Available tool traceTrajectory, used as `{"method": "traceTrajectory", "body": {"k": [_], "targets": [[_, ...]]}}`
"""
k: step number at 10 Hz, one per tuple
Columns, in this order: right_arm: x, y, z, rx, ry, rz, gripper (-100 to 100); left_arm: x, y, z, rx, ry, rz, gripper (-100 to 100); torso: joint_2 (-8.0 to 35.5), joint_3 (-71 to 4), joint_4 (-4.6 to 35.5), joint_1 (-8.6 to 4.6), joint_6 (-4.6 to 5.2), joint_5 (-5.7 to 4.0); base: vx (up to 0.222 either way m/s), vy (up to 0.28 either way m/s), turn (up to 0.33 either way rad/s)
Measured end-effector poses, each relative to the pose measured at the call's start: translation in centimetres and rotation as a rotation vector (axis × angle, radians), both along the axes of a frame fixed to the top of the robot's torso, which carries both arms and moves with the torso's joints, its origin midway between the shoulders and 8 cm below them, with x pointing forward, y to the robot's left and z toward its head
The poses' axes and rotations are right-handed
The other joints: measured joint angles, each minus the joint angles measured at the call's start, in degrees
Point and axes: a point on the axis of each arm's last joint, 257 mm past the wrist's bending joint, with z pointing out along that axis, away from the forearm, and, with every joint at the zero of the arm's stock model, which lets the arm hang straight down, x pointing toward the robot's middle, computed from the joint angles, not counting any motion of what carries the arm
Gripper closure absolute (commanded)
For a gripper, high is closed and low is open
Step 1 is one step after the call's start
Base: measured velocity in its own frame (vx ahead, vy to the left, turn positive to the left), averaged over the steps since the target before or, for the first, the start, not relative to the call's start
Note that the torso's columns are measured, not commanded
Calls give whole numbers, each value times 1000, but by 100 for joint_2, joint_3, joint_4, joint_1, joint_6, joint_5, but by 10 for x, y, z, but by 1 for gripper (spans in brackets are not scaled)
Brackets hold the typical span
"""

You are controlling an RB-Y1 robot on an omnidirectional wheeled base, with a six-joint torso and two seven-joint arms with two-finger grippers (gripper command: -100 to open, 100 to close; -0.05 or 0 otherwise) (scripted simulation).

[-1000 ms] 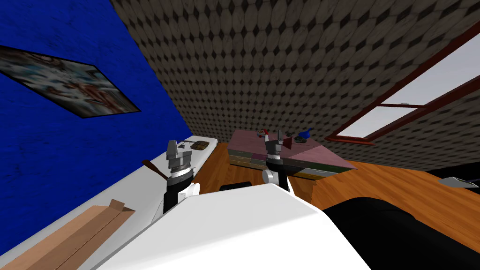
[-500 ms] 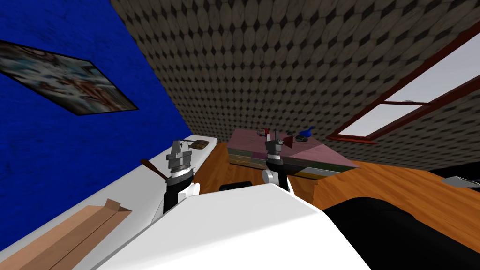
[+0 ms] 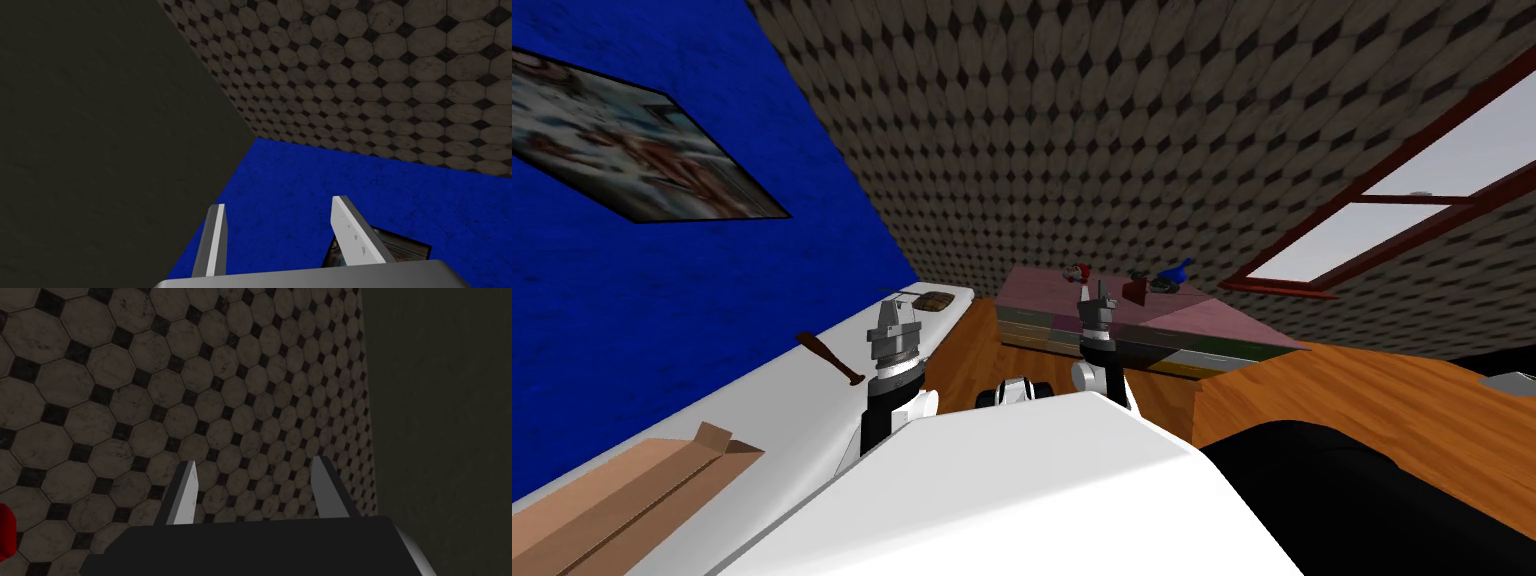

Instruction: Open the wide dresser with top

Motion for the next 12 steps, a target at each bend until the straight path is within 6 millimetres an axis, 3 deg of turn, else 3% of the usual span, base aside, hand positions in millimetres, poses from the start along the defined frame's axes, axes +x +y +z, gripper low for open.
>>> {"method": "traceTrajectory", "body": {"k": [2, 9, 12], "targets": [[8, 9, -10, -44, 41, 28, -100, 0, 0, 0, 0, 1, 0, 0, 248, -506, 245, -3, -1, -1, -7, -19, 161], [52, 41, -78, -188, 281, 110, -100, 0, 0, 0, 0, 1, 0, 0, 265, -539, 268, 3, -3, 1, -11, -24, 212], [68, 55, -126, -246, 422, 137, -100, 0, 0, 0, 0, 1, 0, 0, 266, -538, 268, -2, -2, -1, -8, -27, 152]]}}
